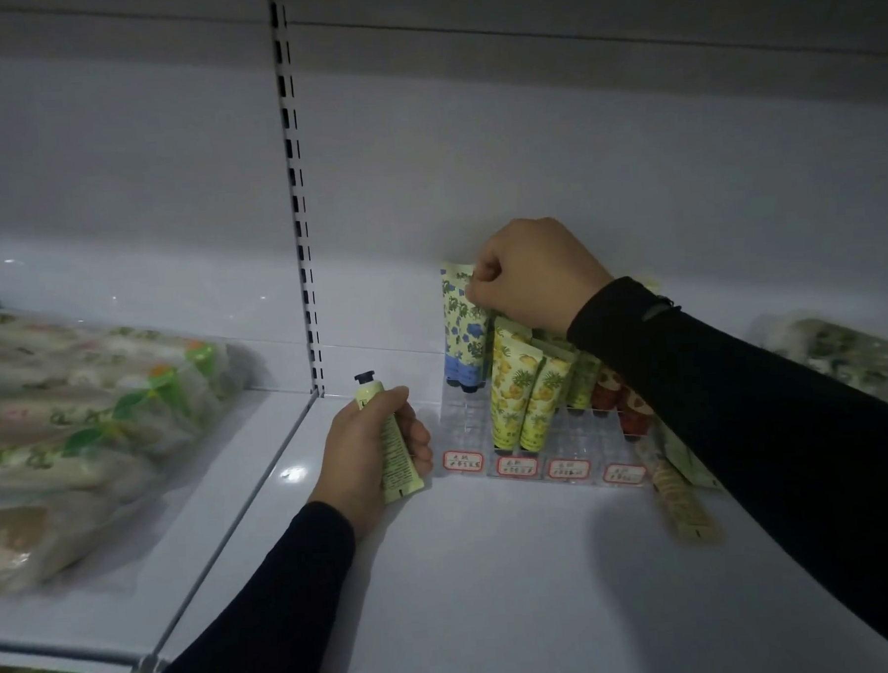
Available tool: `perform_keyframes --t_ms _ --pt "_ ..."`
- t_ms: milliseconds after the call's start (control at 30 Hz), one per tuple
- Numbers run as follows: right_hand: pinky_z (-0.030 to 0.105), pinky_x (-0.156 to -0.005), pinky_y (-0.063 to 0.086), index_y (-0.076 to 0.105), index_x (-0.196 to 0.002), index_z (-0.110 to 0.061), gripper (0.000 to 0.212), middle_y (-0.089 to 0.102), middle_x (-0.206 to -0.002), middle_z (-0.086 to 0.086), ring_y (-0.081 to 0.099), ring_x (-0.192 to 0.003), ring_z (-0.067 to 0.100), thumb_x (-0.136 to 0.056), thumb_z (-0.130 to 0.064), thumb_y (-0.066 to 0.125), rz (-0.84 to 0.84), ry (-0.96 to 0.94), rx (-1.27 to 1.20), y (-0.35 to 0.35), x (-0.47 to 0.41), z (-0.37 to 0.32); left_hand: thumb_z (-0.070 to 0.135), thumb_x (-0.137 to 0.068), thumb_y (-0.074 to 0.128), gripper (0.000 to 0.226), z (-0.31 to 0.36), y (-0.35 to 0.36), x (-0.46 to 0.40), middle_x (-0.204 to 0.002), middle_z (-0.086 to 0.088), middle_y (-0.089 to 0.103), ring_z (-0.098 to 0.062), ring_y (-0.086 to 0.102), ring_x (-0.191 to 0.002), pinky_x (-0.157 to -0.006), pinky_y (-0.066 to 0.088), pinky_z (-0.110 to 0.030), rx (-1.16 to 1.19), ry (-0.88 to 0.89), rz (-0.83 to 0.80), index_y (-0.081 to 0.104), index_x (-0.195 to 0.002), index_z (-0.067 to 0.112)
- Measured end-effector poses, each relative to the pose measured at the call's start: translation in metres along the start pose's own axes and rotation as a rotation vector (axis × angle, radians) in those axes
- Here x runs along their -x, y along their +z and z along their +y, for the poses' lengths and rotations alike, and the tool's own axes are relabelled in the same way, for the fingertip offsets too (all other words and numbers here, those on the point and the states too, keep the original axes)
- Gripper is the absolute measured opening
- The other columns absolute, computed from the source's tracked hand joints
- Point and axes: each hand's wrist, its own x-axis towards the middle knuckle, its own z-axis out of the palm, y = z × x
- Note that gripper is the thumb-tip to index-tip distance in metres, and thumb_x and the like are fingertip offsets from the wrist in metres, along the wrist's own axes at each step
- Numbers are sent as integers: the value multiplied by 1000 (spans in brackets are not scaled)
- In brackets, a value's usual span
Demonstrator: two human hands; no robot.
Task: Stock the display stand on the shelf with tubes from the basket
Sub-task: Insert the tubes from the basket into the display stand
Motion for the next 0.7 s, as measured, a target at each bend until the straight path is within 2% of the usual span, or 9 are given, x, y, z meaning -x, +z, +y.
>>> perform_keyframes --t_ms 133,267,700 --pt "24 -67 38 69 -73 -11 18 61 -78 -3 54 -72 14 -85 -23 62 29 10 38 4 -2 0 18 -93 55 26 0 0 1 -58 -14 55 -24 48 -43 -44 44 -26 -6 3 5 51 -70 7" --pt "31 -70 52 72 -79 -7 15 70 -82 5 63 -76 22 -81 -19 62 45 51 59 6 -6 -1 18 -93 55 25 0 0 0 -59 -14 55 -24 49 -44 -44 45 -26 -17 10 4 51 -71 7" --pt "30 -65 50 68 -73 -3 17 70 -79 9 64 -72 23 -83 -16 62 -19 69 72 16 -3 2 19 -93 56 26 -1 -2 -1 -60 -15 55 -25 50 -44 -46 46 -27 -19 14 -4 52 -70 7"
